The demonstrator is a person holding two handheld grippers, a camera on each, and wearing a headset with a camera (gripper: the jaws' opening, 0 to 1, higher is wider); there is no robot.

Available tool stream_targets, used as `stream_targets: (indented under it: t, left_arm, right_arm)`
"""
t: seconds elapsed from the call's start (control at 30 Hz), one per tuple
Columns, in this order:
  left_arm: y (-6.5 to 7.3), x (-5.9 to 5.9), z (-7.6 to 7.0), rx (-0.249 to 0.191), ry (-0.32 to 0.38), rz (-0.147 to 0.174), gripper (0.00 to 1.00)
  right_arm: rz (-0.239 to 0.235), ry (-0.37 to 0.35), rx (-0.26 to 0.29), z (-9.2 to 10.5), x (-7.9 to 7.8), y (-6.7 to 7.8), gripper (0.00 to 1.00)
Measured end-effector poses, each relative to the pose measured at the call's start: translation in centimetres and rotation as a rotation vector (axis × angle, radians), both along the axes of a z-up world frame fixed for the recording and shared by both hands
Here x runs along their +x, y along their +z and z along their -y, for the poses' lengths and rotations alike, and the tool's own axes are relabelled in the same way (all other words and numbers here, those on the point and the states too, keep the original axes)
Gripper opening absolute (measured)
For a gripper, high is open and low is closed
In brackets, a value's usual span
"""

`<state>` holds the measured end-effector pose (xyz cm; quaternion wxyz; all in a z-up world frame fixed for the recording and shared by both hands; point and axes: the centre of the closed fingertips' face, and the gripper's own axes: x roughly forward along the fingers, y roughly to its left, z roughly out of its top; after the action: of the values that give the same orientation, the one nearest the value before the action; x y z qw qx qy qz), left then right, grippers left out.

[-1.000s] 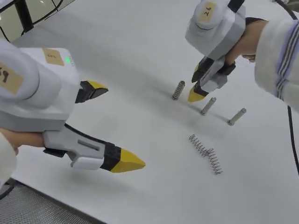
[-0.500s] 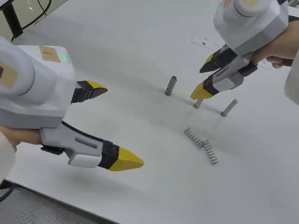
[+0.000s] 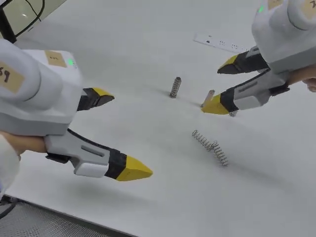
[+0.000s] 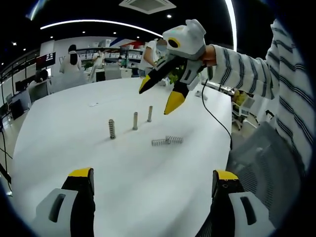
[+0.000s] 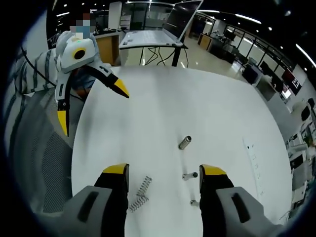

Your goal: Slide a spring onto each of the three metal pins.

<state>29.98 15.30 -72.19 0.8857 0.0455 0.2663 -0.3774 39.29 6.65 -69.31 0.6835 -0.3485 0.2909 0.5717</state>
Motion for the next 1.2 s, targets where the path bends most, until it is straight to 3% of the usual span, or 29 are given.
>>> stream_targets:
  t: [0.2, 0.47, 0.83, 1.0, 1.2]
  left_arm:
    - [0.0, -0.1, 0.0, 0.008, -0.011, -0.007, 0.96]
    - [-0.2, -0.1, -0.6, 0.034, -0.021, -0.022, 0.96]
    - [-0.6, 0.0, -1.4, 0.043, -0.008, -0.04, 0.95]
    - [-0.7, 0.2, -2.2, 0.022, 0.013, -0.048, 0.96]
    - [-1.0, 0.4, -2.7, -0.006, 0.035, -0.051, 0.95]
  right_arm:
    - [-0.01, -0.042, 0.041, 0.8, -0.6, 0.3, 0.58]
    - [-0.006, -0.093, 0.101, 2.1, -1.9, 0.0, 0.68]
    - [-0.049, -0.263, 0.225, 4.5, -2.7, -0.7, 0.78]
    - [-0.051, -0.363, 0.289, 5.8, -2.8, -1.2, 0.79]
    - [-0.078, -0.434, 0.314, 7.6, -3.6, -2.1, 0.8]
